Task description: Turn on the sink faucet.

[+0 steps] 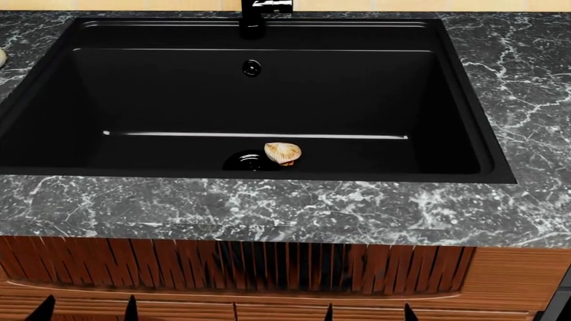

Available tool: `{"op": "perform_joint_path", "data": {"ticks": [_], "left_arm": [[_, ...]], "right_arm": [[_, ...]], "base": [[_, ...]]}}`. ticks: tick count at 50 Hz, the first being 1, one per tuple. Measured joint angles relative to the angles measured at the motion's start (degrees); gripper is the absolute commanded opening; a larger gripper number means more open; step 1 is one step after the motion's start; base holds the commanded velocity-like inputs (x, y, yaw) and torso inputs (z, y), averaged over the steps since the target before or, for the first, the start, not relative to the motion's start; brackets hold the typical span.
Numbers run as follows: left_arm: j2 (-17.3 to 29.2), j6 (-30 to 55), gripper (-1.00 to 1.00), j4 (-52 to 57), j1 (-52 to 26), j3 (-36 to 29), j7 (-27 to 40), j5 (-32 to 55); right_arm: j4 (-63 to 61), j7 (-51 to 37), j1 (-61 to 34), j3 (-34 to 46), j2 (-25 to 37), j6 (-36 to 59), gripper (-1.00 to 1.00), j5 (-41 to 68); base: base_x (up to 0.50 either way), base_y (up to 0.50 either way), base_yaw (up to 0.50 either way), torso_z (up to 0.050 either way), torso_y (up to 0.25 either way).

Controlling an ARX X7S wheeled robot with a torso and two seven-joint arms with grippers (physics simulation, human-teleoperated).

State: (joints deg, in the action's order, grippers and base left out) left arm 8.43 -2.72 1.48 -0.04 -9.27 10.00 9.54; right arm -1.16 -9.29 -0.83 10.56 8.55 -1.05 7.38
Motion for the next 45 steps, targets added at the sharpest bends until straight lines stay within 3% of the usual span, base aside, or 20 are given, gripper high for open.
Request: {"op": "perform_joint_path", "data": {"ticks": [7, 12, 23, 32, 45], "left_arm": [[1.7, 8.2, 1.00, 7.2, -1.4, 0.4, 1.6, 1.1], [3.4, 20.1, 1.00, 17.2, -4.0, 2.6, 3.1, 6.4], [8.1, 47.2, 1.00, 33.2, -20.3, 8.0, 6.2, 20.6], [10.1, 55.5, 1.00, 28.8, -34.0, 7.4, 5.0, 23.8], [11.7, 56.7, 1.00, 15.9, -45.5, 3.1, 1.6, 21.6]], "right_arm": [[-8.8, -0.9, -2.8, -0.6, 1.9, 7.6, 1.00, 1.2], [-17.5, -1.2, -6.7, -1.4, 3.9, 17.4, 1.00, 3.1], [-31.8, -0.8, -21.6, -5.1, 8.4, 41.6, 1.00, 10.2], [-29.9, 1.7, -35.2, -6.6, 10.5, 52.1, 1.00, 14.2], [-19.9, 5.3, -43.3, -6.4, 12.2, 54.0, 1.00, 15.3]], "base": [[0.00, 0.00, 0.00, 0.000, 0.000], [0.00, 0.00, 0.00, 0.000, 0.000], [0.00, 0.00, 0.00, 0.000, 0.000], [0.00, 0.00, 0.00, 0.000, 0.000], [0.00, 0.00, 0.00, 0.000, 0.000]]}}
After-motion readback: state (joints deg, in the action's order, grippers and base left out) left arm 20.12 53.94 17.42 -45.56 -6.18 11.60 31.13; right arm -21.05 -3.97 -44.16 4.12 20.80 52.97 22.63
